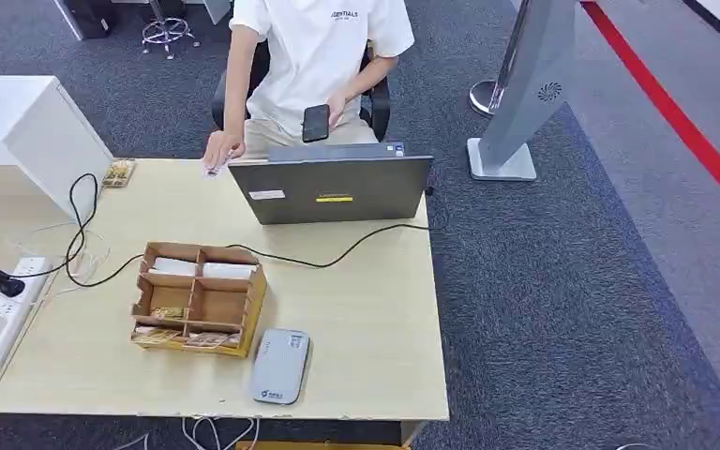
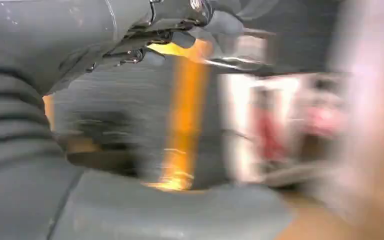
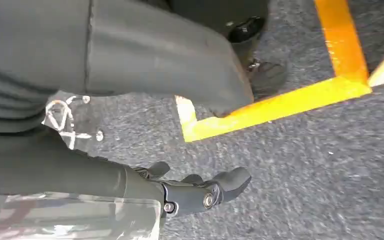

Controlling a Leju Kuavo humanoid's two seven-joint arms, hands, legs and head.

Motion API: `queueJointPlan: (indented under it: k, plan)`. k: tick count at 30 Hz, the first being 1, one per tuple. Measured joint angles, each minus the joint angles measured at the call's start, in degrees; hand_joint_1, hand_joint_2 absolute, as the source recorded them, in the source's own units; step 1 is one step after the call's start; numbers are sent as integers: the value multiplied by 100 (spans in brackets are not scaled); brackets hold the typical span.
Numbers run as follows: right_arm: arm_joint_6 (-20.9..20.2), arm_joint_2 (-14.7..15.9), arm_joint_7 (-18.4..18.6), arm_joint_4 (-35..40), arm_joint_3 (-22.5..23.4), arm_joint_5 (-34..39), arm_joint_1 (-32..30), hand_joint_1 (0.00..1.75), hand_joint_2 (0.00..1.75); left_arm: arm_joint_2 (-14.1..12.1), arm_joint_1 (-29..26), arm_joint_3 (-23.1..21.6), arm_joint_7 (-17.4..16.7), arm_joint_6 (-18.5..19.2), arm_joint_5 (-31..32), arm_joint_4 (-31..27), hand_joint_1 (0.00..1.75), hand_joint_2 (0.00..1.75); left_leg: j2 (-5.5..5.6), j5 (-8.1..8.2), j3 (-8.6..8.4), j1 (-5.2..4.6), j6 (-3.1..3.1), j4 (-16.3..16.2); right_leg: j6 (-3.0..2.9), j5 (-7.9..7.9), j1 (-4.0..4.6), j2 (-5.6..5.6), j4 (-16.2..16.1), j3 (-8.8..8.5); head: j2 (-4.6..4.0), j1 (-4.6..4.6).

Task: Pass the card to the sensor for recognition and then transmit it.

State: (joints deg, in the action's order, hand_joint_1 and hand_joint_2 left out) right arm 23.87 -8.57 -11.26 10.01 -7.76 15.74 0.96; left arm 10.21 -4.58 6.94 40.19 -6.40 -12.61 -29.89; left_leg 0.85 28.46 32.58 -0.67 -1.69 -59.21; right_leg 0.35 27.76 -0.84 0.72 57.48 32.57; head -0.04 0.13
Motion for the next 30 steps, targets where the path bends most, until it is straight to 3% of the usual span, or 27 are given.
queueJointPlan:
  k: [1, 2, 3, 5, 7, 10, 13, 18, 23, 30]
  plan:
    - [28, 6, 22, -7, -19, -17, 8, 0, 175, 114, -78, 1094, 8, 503, 451, -1069, 0, 175, -20, -4, 13, 7, 3, 1, -4, -14, 6, 22, 3, 2, 0, -29]
    - [57, 7, 20, -7, -46, -35, 11, 0, 175, 247, -97, 1749, 20, 566, 415, -1765, 0, 175, -21, -11, 17, 17, 16, 5, -8, -16, 8, 25, 3, -4, 0, -9]
    - [76, 7, 20, -13, -77, -39, 12, 0, 175, 398, -76, 2290, -31, 373, 160, -2346, 0, 175, -36, -1, 11, 18, 29, 6, -12, -18, 9, 42, 3, -11, 0, 15]
    - [83, 7, 13, -20, -114, -55, -12, 0, 175, 581, -376, 3229, 7, -511, -473, -3701, 0, 175, -136, 24, -22, 20, 33, 4, -18, -23, 12, 145, 6, -2, 0, -18]
    - [96, 7, 13, -24, -122, -42, -44, 0, 175, 682, -686, 3562, 15, -872, -614, -4790, 0, 175, -131, 24, -24, 20, 29, 1, -15, -19, 13, 145, 4, 5, 0, -37]
    - [107, 7, 9, -28, -127, -17, -5, 0, 175, 776, -1074, 3139, 15, -1280, -638, -6102, 0, 175, -25, 19, -7, 21, 20, 2, -3, 12, 14, 44, 3, -15, 0, -33]
    - [107, 7, 0, -28, -129, -13, 40, 0, 175, 883, -1391, 2691, 17, -1810, -492, -7208, 0, 175, -24, 19, -9, 18, 19, 2, -3, 11, 13, 40, 3, -26, 0, -20]
    - [92, 7, -15, -28, -129, -9, 39, 0, 175, 935, -1732, 2103, 15, -2297, -221, -8451, 0, 175, -24, 19, -9, 14, 18, 1, 0, 9, 10, 38, 2, -27, 0, -17]
    - [83, 7, -24, -28, -129, 4, 40, 0, 175, 979, -1902, 1660, 15, -2536, -24, -9139, 0, 175, -23, 20, -10, 14, 18, 1, 0, 9, 10, 34, 2, -28, 0, -17]
    - [81, 7, -24, -28, -127, 5, 41, 0, 175, 1005, -1974, 1448, 15, -2584, 37, -9487, 0, 175, -23, 19, -10, 16, 18, 1, 0, 9, 11, 33, 2, -28, 0, -17]
